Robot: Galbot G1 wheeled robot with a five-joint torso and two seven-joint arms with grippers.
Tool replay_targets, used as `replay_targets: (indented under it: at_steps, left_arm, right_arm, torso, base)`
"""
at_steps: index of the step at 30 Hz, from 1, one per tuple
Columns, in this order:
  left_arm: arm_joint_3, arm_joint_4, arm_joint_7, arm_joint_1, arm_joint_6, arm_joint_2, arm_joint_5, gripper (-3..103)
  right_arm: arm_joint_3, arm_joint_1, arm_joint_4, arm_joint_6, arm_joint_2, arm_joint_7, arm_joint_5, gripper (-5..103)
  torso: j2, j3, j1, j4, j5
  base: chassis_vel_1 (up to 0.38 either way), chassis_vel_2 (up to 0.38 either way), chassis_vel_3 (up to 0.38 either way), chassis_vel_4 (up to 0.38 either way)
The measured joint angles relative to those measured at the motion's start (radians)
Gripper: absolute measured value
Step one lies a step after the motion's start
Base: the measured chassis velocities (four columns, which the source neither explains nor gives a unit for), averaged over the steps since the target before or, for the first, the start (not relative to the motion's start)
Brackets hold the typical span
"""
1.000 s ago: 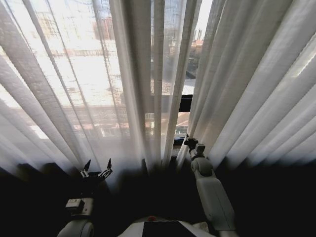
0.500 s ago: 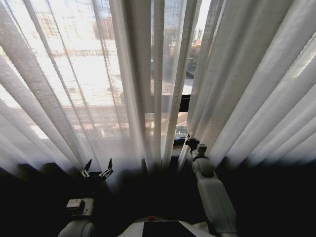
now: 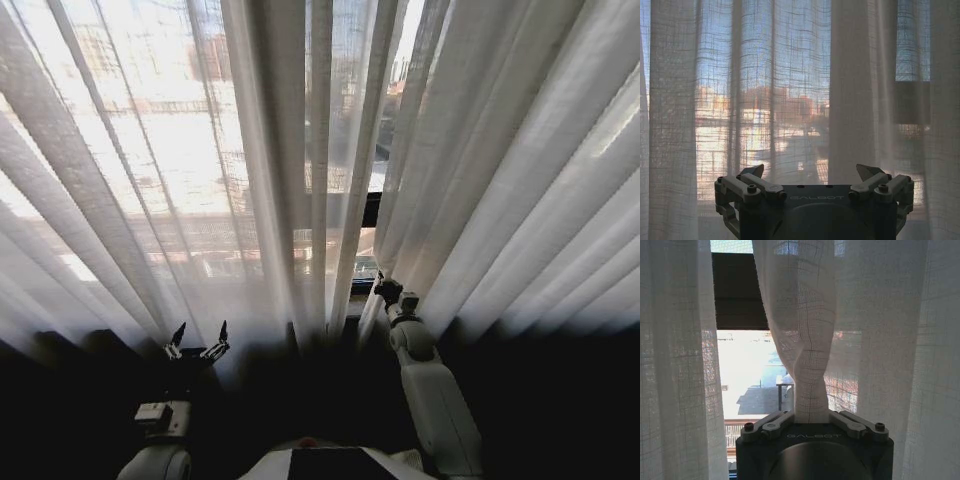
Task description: Open the curtains by pulling them apart, changing their state from closed to fully open.
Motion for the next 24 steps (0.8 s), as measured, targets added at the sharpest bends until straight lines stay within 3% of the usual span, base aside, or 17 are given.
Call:
replay_targets:
  at_steps: [11, 24]
  left_arm:
    - [0.001, 0.002, 0.001, 0.000, -0.002, -0.001, 0.000, 100]
    - [0.003, 0.004, 0.003, 0.001, -0.006, -0.002, 0.001, 100]
  right_arm:
    - [0.003, -0.002, 0.000, 0.000, -0.001, 0.000, 0.000, 0]
    - [0.013, -0.011, 0.013, 0.004, -0.003, 0.001, 0.001, 0]
  torso:
    - [0.000, 0.000, 0.000, 0.0000, 0.0004]
    - [0.000, 0.000, 0.000, -0.0001, 0.0001]
  base:
    - [-0.167, -0.161, 0.159, 0.174]
    - [-0.316, -0.318, 0.323, 0.323]
